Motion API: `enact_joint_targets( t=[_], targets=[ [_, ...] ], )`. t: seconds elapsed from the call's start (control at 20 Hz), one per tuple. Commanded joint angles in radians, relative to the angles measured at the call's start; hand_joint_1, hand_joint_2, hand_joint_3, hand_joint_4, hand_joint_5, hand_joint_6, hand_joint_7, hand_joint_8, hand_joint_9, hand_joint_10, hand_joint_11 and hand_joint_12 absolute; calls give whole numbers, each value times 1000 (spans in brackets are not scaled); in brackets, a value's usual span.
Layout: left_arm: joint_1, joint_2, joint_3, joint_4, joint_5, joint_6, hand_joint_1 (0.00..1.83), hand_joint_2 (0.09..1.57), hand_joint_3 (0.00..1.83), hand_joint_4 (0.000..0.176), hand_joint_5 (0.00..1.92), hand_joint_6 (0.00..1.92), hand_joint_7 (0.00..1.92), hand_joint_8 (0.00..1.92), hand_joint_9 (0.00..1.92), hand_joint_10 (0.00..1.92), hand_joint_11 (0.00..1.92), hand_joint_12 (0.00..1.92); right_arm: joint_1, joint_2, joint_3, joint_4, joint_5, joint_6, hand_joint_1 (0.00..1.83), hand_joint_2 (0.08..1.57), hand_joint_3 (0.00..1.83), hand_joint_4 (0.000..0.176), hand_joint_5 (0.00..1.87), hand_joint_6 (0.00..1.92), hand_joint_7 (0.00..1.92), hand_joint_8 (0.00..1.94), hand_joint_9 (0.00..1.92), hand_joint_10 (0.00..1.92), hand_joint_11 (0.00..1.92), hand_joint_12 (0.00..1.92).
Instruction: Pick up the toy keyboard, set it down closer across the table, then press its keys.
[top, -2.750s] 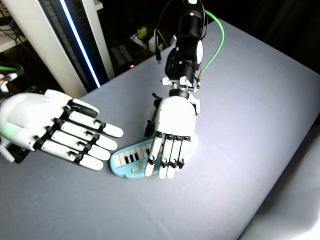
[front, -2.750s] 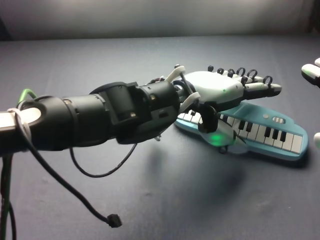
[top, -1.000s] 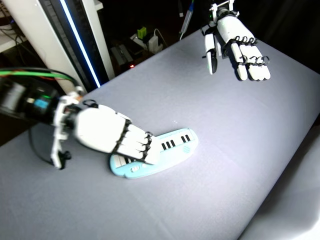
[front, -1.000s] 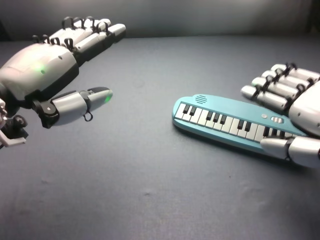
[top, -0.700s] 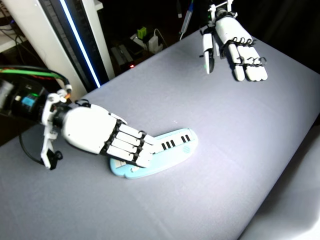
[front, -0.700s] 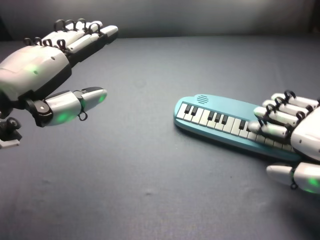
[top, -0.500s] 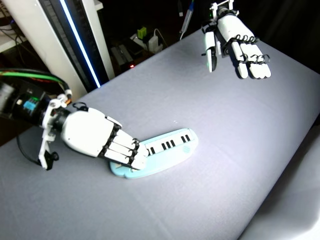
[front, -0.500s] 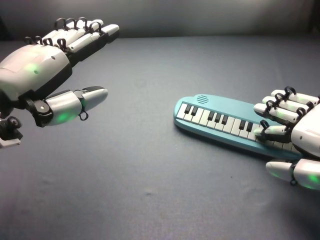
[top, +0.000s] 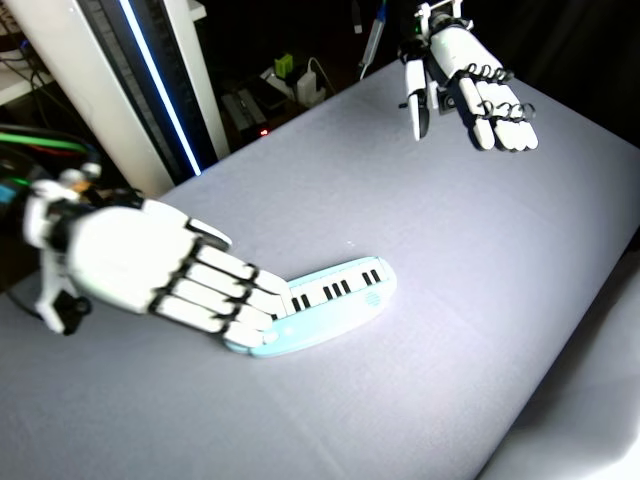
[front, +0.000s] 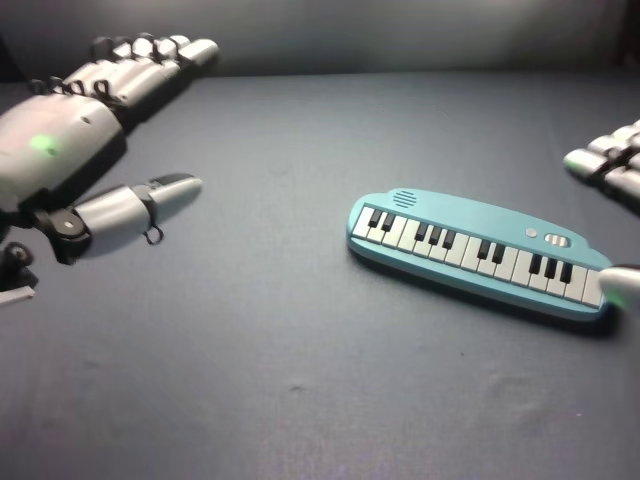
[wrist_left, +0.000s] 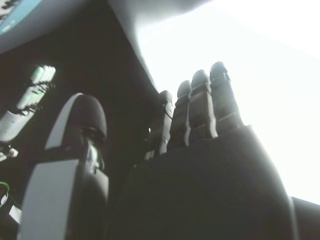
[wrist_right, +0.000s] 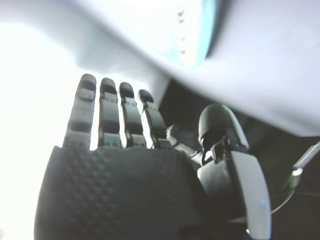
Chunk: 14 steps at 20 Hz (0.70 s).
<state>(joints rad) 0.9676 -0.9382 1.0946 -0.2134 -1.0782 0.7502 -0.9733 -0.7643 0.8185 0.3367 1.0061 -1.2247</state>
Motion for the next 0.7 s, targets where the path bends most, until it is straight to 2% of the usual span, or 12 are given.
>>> enact_joint_targets(
  t=[0.0,0.1,0.15,0.2,0.25,0.3,0.35,0.4,0.45,0.5,0.6,0.65],
  targets=[
    [-3,4,0,-1,-166,-2,351,1382,1,77,0,0,0,0,0,0,0,0,-14,14,-1,-9,219,43,64,1381,0,88,0,0,0,0,0,0,0,0],
    [15,6,-10,-21,-218,-2,284,1400,8,57,0,0,0,0,0,0,0,0,-122,33,-5,9,387,161,26,1336,0,159,0,0,0,0,0,0,0,0],
    [21,6,-15,-31,-241,-2,272,1403,8,54,0,0,0,0,0,0,0,0,-175,38,-8,29,455,197,23,1331,0,166,0,0,0,0,0,0,0,0],
    [27,6,-20,-41,-271,-2,221,1405,8,76,0,0,0,0,0,0,0,0,-224,47,-17,51,527,228,60,1345,0,128,0,0,0,0,0,0,0,0],
    [30,6,-24,-46,-293,-2,189,1409,8,79,0,0,0,0,0,0,0,0,-250,51,-25,65,587,250,84,1339,0,115,0,0,0,0,0,0,0,0],
    [35,6,-30,-52,-323,-3,160,1382,0,114,0,0,0,0,0,0,0,0,-268,54,-31,74,629,264,84,1327,0,97,0,0,0,0,0,0,0,0],
    [45,6,-36,-61,-351,-4,153,1376,0,121,0,0,0,0,0,0,0,0,-280,56,-36,79,666,272,84,1324,0,94,0,0,0,0,0,0,0,0],
    [64,7,-44,-74,-392,-10,120,1362,0,156,0,0,0,0,0,0,0,0,-283,57,-42,81,694,272,94,1332,0,73,0,0,0,0,0,0,0,0],
    [80,9,-48,-83,-424,-18,99,1345,0,163,0,0,0,0,0,0,0,0,-283,57,-45,80,713,272,127,1340,0,50,0,0,0,0,0,0,0,0],
    [102,14,-57,-94,-466,-25,89,1372,0,107,0,0,0,0,0,0,0,0,-283,57,-48,80,744,275,170,1328,0,44,0,0,0,0,0,0,0,0],
    [125,23,-72,-108,-531,-25,46,1396,9,85,0,0,0,0,0,0,0,0,-282,60,-51,79,756,277,170,1303,0,34,0,0,0,0,0,0,0,0],
    [135,26,-78,-114,-552,-25,63,1389,4,87,0,0,0,0,0,0,0,0,-282,62,-51,78,756,277,145,1305,0,21,0,0,0,0,0,0,0,0]
  ],
)
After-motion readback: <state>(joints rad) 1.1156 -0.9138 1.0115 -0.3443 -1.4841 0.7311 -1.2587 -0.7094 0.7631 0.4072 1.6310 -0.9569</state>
